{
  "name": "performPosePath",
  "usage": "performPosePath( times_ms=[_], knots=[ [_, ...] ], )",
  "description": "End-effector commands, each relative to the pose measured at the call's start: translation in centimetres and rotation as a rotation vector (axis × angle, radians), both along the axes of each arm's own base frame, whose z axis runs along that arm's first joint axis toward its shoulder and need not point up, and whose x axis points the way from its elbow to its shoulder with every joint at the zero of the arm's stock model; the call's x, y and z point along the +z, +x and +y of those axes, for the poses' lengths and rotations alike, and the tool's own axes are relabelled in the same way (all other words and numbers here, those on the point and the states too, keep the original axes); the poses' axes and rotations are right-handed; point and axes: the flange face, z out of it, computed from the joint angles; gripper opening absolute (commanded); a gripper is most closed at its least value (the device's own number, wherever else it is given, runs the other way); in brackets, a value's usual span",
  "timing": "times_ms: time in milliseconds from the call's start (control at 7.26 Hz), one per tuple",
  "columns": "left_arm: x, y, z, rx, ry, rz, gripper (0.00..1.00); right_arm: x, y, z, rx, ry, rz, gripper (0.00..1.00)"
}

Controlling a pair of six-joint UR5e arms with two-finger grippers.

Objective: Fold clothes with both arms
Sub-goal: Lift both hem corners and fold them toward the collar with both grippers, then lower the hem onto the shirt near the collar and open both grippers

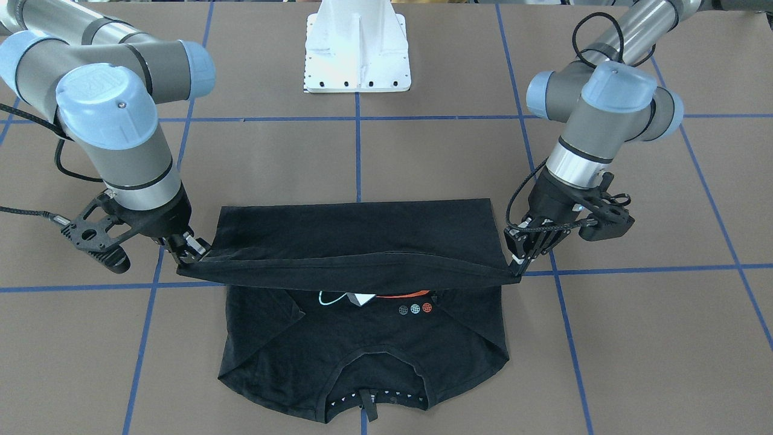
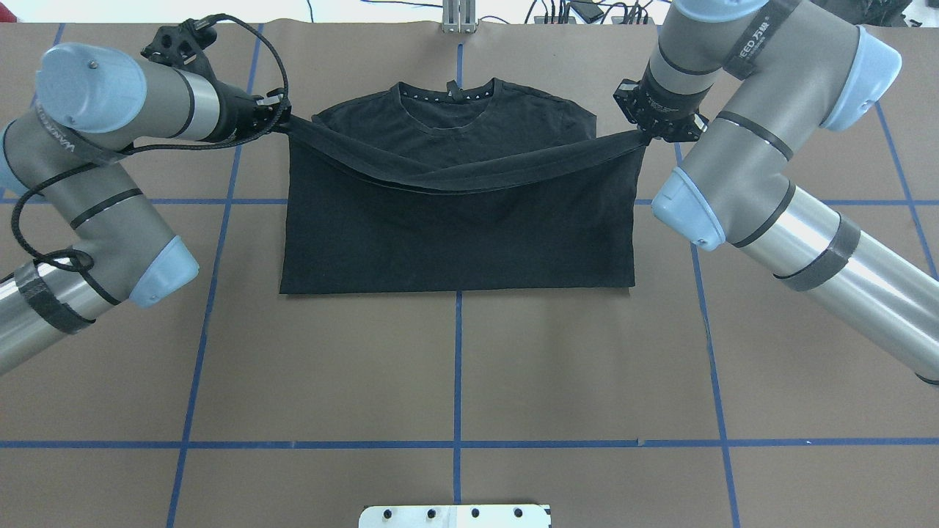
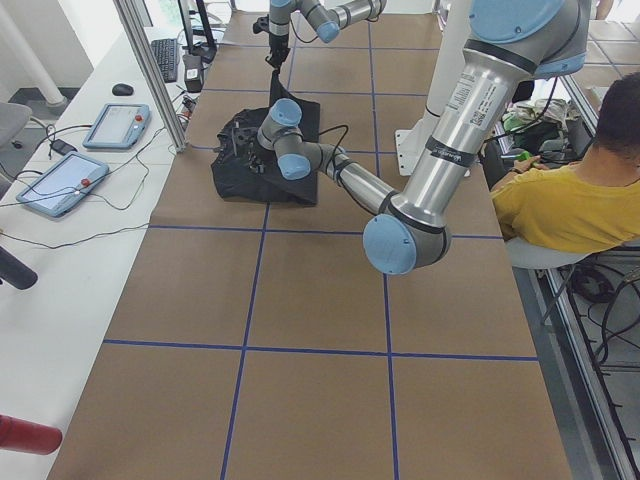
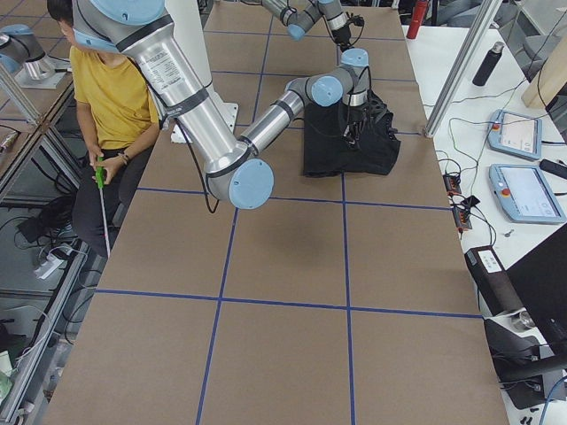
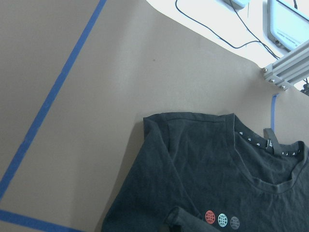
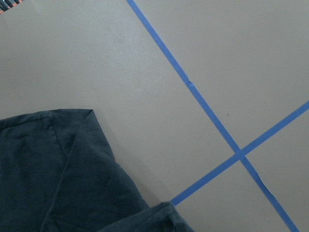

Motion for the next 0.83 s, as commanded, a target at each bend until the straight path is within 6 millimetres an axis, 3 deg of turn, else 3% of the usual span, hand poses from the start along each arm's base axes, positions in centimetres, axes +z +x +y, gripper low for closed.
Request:
performPosePath(
  times_ms=[0,275,688],
  knots=[
    [2.0,1.9,-2.2,-0.003,-0.034,-0.033,0.0,1.7,-1.4,-1.6,0.001,0.014,-0.006,0.0],
    [5.0,3.1,-3.5,-0.003,-0.033,-0.033,0.0,4.7,-3.0,-3.6,0.007,0.047,-0.035,0.0],
    [7.9,3.5,-4.5,-0.03,-0.036,-0.054,0.0,6.1,-3.9,-4.5,0.006,0.024,-0.017,0.0]
  ],
)
